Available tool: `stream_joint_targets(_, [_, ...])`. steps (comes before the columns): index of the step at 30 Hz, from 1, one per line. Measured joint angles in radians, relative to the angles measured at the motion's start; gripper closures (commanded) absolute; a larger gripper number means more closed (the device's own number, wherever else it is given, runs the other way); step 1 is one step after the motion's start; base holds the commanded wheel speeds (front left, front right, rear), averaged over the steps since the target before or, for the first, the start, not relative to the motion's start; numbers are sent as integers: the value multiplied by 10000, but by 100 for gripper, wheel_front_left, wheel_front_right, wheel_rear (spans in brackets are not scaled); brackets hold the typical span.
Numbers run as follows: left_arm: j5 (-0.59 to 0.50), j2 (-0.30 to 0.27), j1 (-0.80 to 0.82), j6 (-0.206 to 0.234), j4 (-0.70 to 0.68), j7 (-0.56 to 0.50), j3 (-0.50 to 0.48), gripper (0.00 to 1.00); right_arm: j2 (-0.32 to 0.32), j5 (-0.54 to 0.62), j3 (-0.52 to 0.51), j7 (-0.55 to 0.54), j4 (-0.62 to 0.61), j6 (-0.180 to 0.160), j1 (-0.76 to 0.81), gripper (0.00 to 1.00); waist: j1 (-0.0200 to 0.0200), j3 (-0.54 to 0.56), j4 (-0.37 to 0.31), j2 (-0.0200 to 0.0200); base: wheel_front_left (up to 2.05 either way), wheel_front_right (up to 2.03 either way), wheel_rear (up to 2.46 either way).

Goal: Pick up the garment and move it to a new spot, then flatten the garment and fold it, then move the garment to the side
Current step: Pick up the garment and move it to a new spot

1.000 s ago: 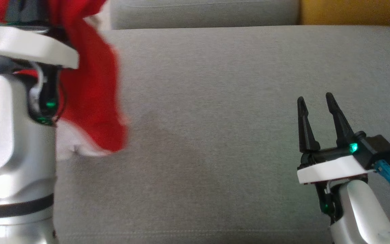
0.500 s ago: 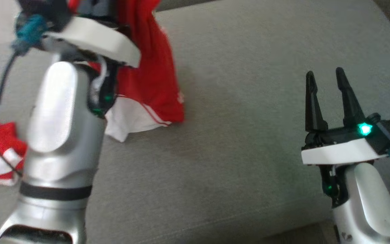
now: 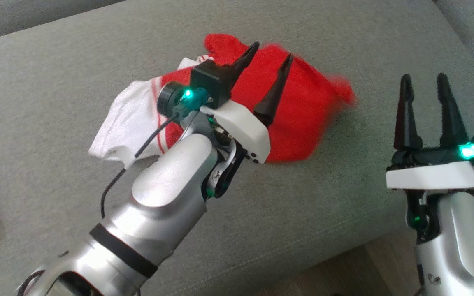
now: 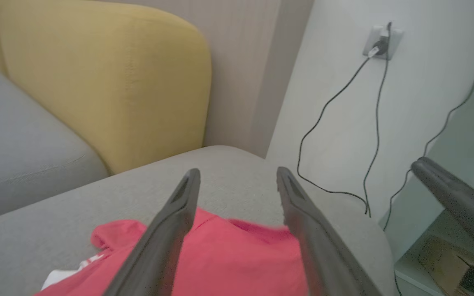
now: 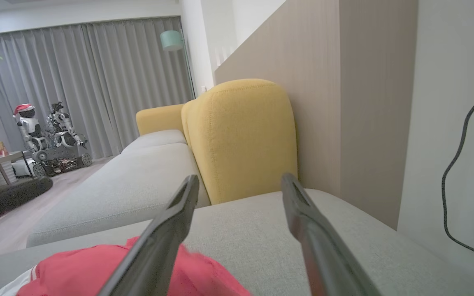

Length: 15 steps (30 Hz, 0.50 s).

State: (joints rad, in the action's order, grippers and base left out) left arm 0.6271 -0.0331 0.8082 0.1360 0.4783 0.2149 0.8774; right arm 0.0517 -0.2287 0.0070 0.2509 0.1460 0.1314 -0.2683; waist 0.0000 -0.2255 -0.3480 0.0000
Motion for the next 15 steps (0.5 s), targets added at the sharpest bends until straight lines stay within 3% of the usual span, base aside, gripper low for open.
stream_joint_targets(7, [616,-21,254,464,815,347,38,0,-8,213,-138,0,-6,0,-73,0,0,173,697,0,0,0,0])
stream_joint_targets(11, [134,-307,128,529,596,353,-991,0,-10,560,-84,0,63,0,-35,0,0,387,1300,0,0,0,0])
stream_joint_targets(15, [-631,-1080,-865,541,-311,408,-2240,0,-13,832,-67,0,286,0,289,0,0,668,1934,0,0,0,0])
